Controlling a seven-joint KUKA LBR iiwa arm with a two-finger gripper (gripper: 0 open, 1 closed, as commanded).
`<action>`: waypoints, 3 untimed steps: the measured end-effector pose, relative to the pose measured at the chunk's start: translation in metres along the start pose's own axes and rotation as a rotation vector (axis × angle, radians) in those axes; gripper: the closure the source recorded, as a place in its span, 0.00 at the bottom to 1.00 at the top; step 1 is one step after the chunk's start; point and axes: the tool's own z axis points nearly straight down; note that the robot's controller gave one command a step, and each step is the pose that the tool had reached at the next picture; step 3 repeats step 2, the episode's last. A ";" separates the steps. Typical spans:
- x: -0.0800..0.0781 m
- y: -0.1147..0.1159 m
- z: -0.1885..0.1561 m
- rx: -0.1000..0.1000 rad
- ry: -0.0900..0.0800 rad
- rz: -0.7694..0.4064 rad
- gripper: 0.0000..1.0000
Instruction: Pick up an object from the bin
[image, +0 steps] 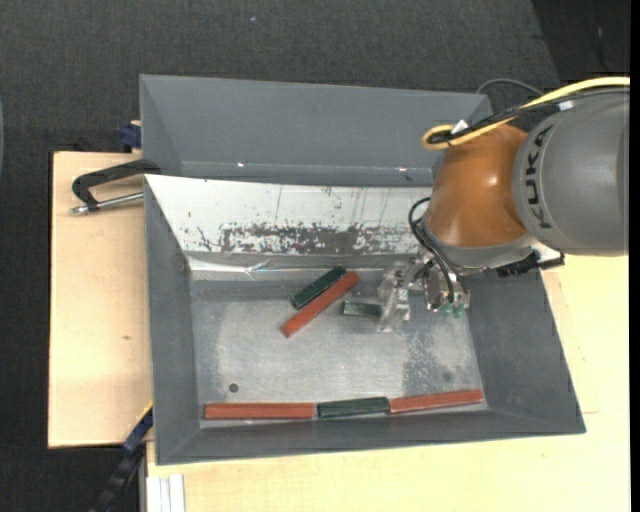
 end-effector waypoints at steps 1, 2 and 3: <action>-0.001 0.000 -0.020 0.000 -0.004 0.000 1.00; -0.002 0.000 -0.038 0.000 -0.006 0.000 1.00; -0.002 0.000 -0.038 0.000 -0.006 0.000 1.00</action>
Offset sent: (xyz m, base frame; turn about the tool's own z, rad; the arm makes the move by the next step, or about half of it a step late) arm 0.0001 0.0000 0.0179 0.0000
